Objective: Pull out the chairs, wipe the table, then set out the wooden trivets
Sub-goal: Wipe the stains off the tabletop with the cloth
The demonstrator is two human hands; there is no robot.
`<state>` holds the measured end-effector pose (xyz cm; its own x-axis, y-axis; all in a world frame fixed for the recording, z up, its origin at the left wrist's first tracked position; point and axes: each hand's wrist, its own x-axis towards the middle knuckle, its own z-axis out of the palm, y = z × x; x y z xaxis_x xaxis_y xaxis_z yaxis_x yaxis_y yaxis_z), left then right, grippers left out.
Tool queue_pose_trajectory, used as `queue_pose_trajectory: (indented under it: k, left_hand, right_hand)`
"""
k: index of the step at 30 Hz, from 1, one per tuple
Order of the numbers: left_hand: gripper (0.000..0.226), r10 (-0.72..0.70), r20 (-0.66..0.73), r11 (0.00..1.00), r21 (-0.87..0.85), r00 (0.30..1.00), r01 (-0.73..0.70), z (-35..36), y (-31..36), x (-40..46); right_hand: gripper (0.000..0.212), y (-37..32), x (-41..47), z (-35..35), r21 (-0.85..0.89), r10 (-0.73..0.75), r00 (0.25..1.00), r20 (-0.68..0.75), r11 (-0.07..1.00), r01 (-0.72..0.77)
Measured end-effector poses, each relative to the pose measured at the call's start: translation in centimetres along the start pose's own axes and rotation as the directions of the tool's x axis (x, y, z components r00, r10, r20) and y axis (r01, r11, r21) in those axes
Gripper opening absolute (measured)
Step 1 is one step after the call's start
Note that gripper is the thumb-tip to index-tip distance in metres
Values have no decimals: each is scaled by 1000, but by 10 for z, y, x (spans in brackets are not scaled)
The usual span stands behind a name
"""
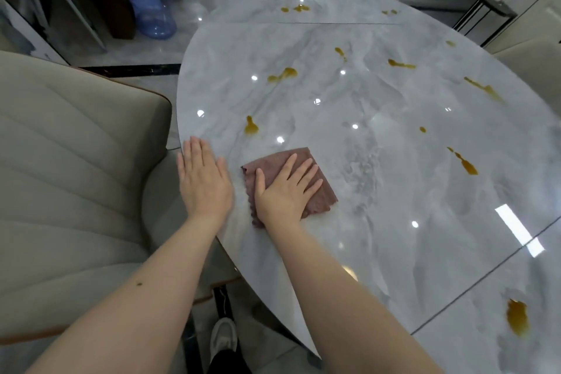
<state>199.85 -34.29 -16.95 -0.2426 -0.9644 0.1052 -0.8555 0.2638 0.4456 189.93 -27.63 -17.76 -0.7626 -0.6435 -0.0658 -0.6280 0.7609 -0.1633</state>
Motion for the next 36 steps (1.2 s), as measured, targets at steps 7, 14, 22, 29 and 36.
queue_pose_trajectory:
  k: [7,14,22,29,36]
  left_hand:
    - [53,6,32,1000,14,999,-6,14,5,56]
    - [50,31,-26,996,89,999,-29,21,2,55]
    - [52,34,28,994,98,999,-37,14,7,51]
    - [54,70,140,987,131,988,-89,10,6,44]
    - [54,64,111,985,151,992,-81,13,3,45]
  right_hand:
    - [86,-51,73,4,28,-33,999,-21,999,34]
    - [65,-74,137,2,-10,-330,944,-19,944,330]
    - [53,-20,120,-13,14,-667,735,122,741,671]
    - [70,47,17,-25,8,-502,845,183,860,510]
    - [69,36,45,-20,-15,-444,886,135,893,450]
